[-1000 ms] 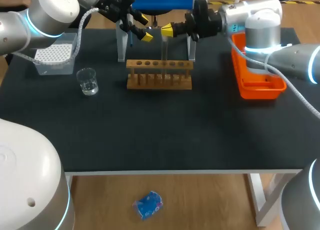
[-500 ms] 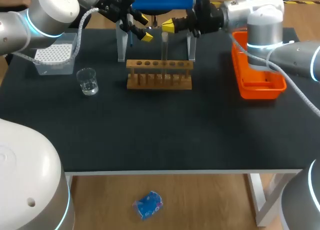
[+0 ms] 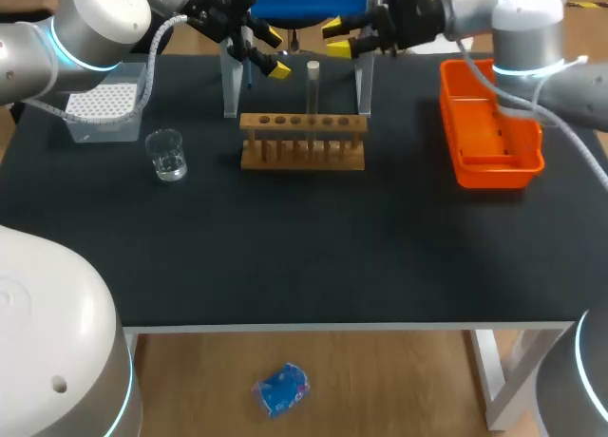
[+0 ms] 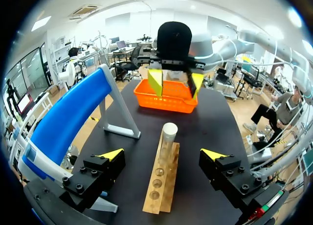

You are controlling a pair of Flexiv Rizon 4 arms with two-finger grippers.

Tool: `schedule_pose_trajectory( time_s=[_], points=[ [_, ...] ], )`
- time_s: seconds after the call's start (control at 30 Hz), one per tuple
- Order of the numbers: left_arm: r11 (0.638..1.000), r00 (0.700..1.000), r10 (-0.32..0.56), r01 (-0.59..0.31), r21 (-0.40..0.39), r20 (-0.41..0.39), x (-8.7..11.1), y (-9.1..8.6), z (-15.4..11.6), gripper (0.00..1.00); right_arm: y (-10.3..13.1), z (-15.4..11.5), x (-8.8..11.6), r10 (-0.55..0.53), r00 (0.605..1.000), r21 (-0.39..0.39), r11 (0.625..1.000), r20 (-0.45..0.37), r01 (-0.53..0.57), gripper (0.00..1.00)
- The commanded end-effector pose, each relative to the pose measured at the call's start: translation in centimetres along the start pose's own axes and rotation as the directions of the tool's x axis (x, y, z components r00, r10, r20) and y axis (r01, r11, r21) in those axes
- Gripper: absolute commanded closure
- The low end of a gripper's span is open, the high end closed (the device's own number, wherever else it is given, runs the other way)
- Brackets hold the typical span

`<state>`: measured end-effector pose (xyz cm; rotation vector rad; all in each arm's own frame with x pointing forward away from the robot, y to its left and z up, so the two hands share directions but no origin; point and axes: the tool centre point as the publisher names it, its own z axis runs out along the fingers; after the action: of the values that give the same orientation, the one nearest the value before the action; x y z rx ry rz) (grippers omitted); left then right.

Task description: Invert the test tube, pick up the pipette, mount the tip to pipette, aspirate from beaker and dispense into the tube, eject the tip, return the pipette, and cap with the stopper.

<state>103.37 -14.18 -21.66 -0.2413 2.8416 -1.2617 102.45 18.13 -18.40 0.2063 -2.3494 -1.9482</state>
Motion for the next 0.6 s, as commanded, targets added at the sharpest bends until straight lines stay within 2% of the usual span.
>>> schedule_pose_trajectory(
  time_s=[0.03,0.1,0.43,0.6],
  points=[
    [1.000,1.000,-0.001,0.001,-0.004,-0.003,-0.1,-0.1,-0.1,0.00,1.2,-1.8,2.1,0.011,0.996,0.132,0.991,0.086,-0.022,0.00],
    [1.000,1.000,-0.001,0.001,-0.004,-0.003,-0.1,-0.1,-0.1,0.00,1.0,-2.5,2.4,0.022,0.994,0.140,0.989,0.109,-0.037,0.00],
    [1.000,1.000,-0.001,0.001,-0.004,-0.003,-0.1,-0.1,-0.1,0.00,-1.2,-6.0,4.4,0.016,0.975,0.306,0.948,0.223,-0.085,0.00],
    [1.000,1.000,-0.001,0.001,-0.004,-0.003,-0.1,-0.1,-0.1,0.00,-2.5,-7.4,5.1,0.011,0.963,0.327,0.939,0.271,-0.103,0.00]
  ],
)
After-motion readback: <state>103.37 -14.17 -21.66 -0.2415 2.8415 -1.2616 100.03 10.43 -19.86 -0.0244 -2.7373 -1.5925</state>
